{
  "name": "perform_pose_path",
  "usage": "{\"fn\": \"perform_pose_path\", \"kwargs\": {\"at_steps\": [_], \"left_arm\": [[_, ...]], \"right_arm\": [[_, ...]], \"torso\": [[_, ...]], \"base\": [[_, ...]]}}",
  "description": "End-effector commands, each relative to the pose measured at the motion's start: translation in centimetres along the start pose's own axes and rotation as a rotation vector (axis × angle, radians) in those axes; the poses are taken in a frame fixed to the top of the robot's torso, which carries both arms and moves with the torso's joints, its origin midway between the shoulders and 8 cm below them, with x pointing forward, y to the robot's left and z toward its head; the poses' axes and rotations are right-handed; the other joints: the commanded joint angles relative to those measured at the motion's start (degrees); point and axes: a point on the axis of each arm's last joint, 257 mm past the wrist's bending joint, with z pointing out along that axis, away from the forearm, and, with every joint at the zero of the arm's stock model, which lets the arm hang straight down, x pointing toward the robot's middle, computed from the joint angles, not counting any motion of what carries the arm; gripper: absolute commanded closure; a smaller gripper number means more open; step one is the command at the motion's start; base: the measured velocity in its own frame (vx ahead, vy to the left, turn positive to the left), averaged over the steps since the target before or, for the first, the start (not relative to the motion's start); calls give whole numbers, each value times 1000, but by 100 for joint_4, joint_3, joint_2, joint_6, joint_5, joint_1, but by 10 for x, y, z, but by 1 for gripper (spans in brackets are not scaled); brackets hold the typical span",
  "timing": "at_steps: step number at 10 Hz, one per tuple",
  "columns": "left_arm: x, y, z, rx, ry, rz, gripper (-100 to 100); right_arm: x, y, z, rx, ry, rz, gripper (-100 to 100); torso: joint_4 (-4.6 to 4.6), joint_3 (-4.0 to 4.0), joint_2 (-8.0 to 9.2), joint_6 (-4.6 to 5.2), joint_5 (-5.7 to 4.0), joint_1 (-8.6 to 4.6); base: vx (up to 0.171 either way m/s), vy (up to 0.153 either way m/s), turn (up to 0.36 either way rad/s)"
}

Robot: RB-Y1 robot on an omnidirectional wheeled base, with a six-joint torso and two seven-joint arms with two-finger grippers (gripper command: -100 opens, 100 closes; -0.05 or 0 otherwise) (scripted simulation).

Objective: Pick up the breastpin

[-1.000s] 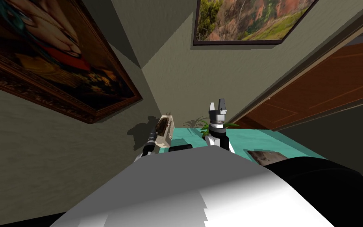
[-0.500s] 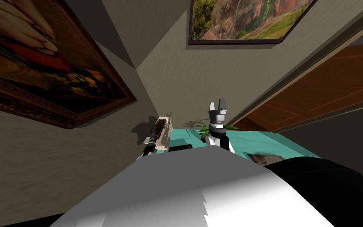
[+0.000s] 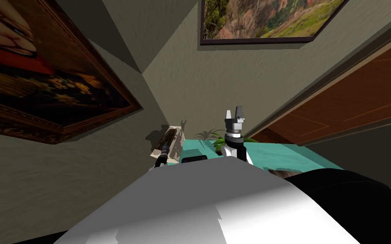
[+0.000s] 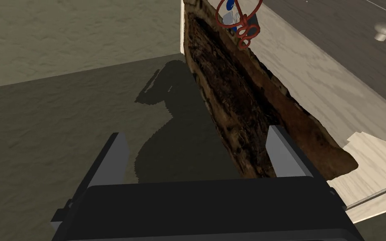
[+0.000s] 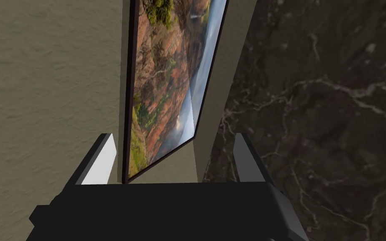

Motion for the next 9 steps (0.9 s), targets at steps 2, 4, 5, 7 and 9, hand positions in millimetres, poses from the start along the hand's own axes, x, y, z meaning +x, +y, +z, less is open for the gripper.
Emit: {"fn": "perform_pose_path", "kwargs": {"at_steps": [2, 4, 5, 7, 9], "left_arm": [[-5, 20, 4, -50, -17, -21, -100], [-9, 42, 10, -116, -41, -59, -100], [-10, 53, 13, -147, -52, -78, -100], [-11, 68, 14, -190, -64, -97, -100], [-13, 85, 18, -245, -83, -132, -100]], "right_arm": [[0, 0, 0, 0, 0, 0, 0], [0, 0, 0, 0, 0, 0, 0], [0, 0, 0, 0, 0, 0, 0], [0, 0, 0, 0, 0, 0, 0], [0, 0, 0, 0, 0, 0, 0]], "torso": [[0, -1, -3, 0, 2, 6], [1, 3, 5, 0, 3, 7], [-1, -5, -10, 0, 0, -1], [-2, -4, -6, 0, 0, 5], [-3, -8, -15, 0, 3, 14]], "base": [[78, -80, 24], [90, -111, 56], [132, -138, 68], [86, -89, 35], [131, -86, 63]]}}
